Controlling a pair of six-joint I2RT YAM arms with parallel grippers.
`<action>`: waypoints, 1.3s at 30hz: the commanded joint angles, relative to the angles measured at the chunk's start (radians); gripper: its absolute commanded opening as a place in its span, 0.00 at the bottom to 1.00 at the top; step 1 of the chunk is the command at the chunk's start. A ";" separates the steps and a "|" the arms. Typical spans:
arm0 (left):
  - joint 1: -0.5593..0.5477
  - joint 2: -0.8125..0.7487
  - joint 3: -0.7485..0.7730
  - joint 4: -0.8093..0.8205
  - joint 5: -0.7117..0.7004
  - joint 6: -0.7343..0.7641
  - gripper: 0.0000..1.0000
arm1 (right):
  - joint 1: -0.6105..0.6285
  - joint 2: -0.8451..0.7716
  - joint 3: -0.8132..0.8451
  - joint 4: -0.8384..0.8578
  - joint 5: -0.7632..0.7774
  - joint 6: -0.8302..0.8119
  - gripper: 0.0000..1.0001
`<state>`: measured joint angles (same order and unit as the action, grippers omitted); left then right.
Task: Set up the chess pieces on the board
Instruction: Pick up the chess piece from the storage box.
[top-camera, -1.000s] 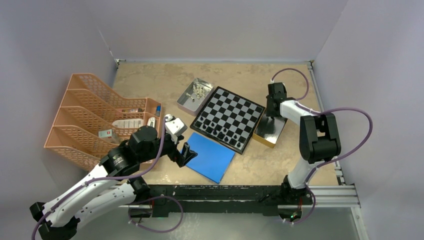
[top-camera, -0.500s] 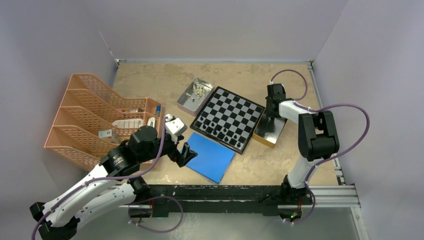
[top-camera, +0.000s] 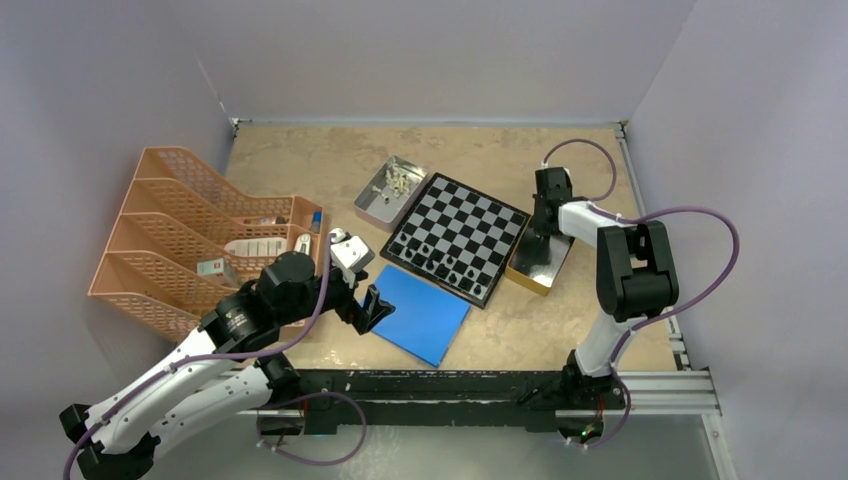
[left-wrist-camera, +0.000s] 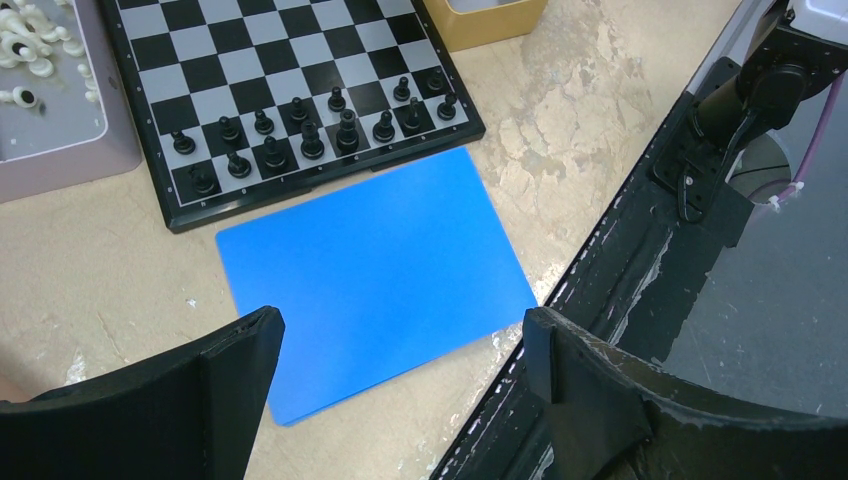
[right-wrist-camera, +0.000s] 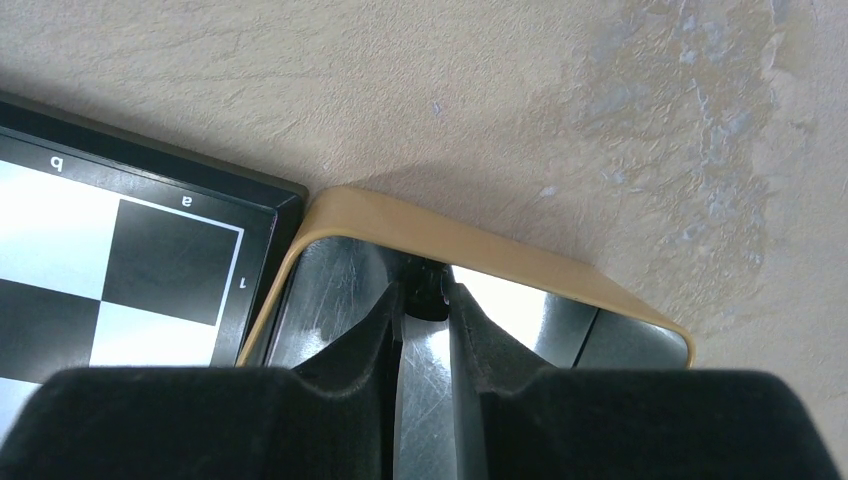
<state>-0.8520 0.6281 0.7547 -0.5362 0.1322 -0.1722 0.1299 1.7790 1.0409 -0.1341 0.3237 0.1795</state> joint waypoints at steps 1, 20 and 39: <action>0.001 -0.007 -0.002 0.048 0.013 0.011 0.90 | -0.003 -0.007 0.001 -0.018 -0.002 -0.007 0.17; 0.002 -0.005 -0.003 0.049 0.009 0.013 0.90 | 0.020 -0.165 0.008 -0.118 -0.118 0.050 0.16; 0.002 -0.007 0.004 0.043 0.011 -0.021 0.97 | 0.183 -0.385 -0.216 -0.094 -0.249 0.277 0.15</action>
<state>-0.8520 0.6323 0.7547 -0.5365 0.1349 -0.1837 0.3004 1.4544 0.8711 -0.2222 0.1295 0.3809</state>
